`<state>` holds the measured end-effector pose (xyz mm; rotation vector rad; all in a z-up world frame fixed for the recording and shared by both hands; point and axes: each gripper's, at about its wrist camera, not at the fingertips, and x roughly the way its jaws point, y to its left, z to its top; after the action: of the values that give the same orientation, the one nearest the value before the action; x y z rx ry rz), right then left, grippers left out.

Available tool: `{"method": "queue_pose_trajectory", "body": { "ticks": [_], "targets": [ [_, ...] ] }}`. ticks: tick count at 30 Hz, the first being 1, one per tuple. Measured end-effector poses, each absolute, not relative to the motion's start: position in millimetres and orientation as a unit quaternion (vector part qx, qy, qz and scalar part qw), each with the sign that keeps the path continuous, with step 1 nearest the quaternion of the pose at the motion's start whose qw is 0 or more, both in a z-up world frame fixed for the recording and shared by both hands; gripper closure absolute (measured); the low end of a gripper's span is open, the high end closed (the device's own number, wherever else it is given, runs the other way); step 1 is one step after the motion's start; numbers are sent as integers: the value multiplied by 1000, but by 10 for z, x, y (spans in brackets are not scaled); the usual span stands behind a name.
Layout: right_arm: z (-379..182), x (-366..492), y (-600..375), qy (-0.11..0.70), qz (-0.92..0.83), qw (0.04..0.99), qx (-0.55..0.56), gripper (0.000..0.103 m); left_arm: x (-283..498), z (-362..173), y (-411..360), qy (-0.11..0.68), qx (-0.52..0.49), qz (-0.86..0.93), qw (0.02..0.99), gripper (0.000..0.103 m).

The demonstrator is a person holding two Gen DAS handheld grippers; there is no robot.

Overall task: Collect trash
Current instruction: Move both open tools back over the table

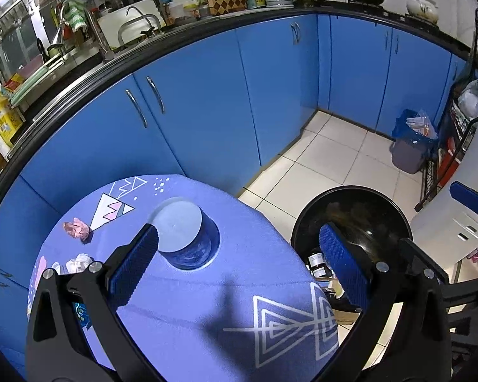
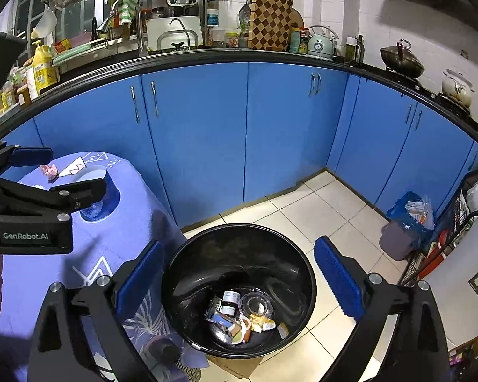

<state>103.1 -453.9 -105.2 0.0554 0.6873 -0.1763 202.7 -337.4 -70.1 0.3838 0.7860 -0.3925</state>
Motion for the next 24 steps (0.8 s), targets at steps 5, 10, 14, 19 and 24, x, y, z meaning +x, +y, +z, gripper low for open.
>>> {"method": "queue_pose_trajectory", "body": {
  "ticks": [5, 10, 14, 19, 24],
  "targets": [
    [-1010, 1027, -4396, 338, -80, 938, 17, 10, 1966, -657, -3272, 376, 180, -187, 890, 3],
    [-897, 1016, -4227, 333, -74, 940, 3, 10, 1912, -583, -3092, 373, 170, -183, 894, 3],
    [-803, 975, -4112, 327, -71, 942, -4, 10, 1851, -514, -2915, 370, 162, -178, 897, 3],
    [-675, 949, -3910, 319, -63, 945, -17, 10, 1776, -426, -2630, 364, 150, -169, 903, 3],
    [-594, 951, -3638, 315, -49, 947, -36, 10, 1726, -373, -2278, 364, 137, -152, 909, 3]
  ]
}}
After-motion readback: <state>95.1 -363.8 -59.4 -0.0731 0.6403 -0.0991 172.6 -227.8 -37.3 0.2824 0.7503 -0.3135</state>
